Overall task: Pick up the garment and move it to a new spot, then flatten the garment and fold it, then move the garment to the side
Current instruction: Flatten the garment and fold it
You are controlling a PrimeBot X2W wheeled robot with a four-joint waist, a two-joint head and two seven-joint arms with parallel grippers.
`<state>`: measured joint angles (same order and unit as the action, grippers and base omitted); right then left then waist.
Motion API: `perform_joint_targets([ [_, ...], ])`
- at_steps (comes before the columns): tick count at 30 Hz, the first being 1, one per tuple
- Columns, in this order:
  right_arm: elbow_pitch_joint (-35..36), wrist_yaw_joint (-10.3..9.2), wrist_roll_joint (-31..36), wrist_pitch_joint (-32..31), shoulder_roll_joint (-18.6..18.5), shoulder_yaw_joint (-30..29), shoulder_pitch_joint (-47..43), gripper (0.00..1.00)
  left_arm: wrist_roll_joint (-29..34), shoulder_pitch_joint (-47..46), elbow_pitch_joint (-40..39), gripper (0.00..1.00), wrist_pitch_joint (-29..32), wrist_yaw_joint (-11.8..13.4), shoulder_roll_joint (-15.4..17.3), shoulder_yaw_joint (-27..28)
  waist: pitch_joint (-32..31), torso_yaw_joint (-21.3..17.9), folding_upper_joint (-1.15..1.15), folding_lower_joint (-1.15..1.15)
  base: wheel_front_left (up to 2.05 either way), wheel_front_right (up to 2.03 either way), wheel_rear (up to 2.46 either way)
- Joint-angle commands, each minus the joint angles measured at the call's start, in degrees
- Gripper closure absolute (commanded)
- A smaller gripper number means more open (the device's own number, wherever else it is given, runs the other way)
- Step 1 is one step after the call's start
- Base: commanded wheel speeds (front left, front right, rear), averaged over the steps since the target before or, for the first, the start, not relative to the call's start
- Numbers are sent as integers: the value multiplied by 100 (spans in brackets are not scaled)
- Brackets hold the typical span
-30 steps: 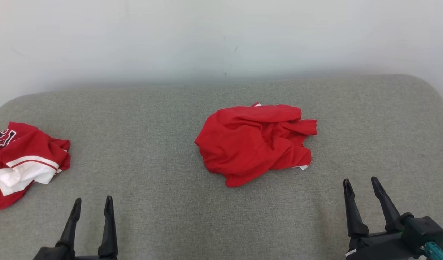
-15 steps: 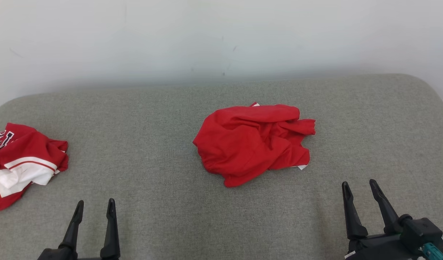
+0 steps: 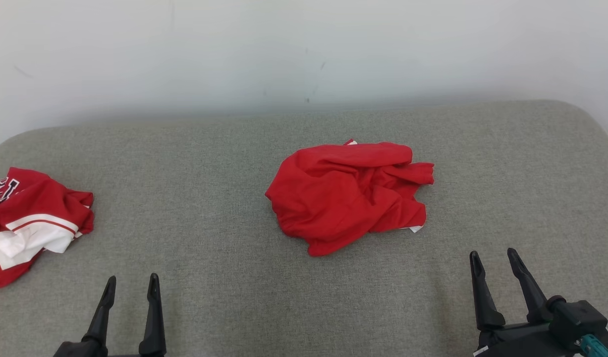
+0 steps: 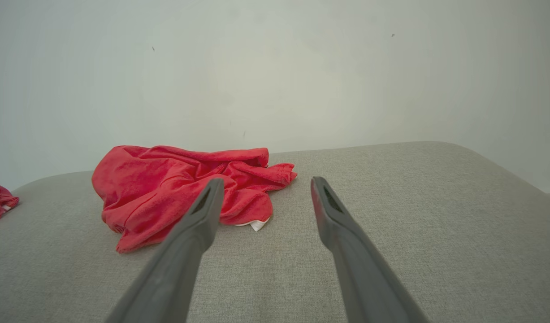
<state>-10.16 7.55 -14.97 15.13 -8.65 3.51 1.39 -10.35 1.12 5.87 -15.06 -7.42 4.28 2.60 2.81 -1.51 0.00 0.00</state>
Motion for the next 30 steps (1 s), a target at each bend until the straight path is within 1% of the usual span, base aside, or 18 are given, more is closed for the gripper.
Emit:
perform_joint_targets([
  [1, -16, -13, -6, 2, -39, 6, 2, 0, 28, 56, 15, 0, -17, -6, -18, 18, 15, -3, 0, 0, 0, 0, 0],
  [7, -18, -13, -20, 2, -34, 78, 113, 0, 44, -114, 53, 0, -18, -1, -40, 39, 126, -103, 0, 0, 0, 0, 0],
  [11, -20, -13, -56, 2, -44, 136, 188, 0, 100, -338, 185, 0, -17, -1, 7, -126, 233, -218, 0, 0, 0, 0, 0],
  [17, -40, -13, -94, 2, -36, 155, 332, 0, 35, -1170, 671, 0, -17, -1, 168, -799, 525, -556, 0, 0, 0, 0, 0],
  [18, -51, -13, -111, 2, -28, 162, 376, 0, -2, -1485, 926, 0, -18, -1, 215, -1005, 633, -688, 0, 0, 0, 0, 0],
  [23, -54, -13, -141, 2, 40, 187, 523, 0, -154, -2186, 1803, 0, -17, 0, 325, -1342, 914, -1049, 0, 0, 0, 0, 0],
  [30, -28, -13, -154, 2, 145, 121, 674, 0, -230, -2822, 2910, 0, -18, 0, 437, -1501, 1251, -1466, 0, 0, 0, 0, 0],
])
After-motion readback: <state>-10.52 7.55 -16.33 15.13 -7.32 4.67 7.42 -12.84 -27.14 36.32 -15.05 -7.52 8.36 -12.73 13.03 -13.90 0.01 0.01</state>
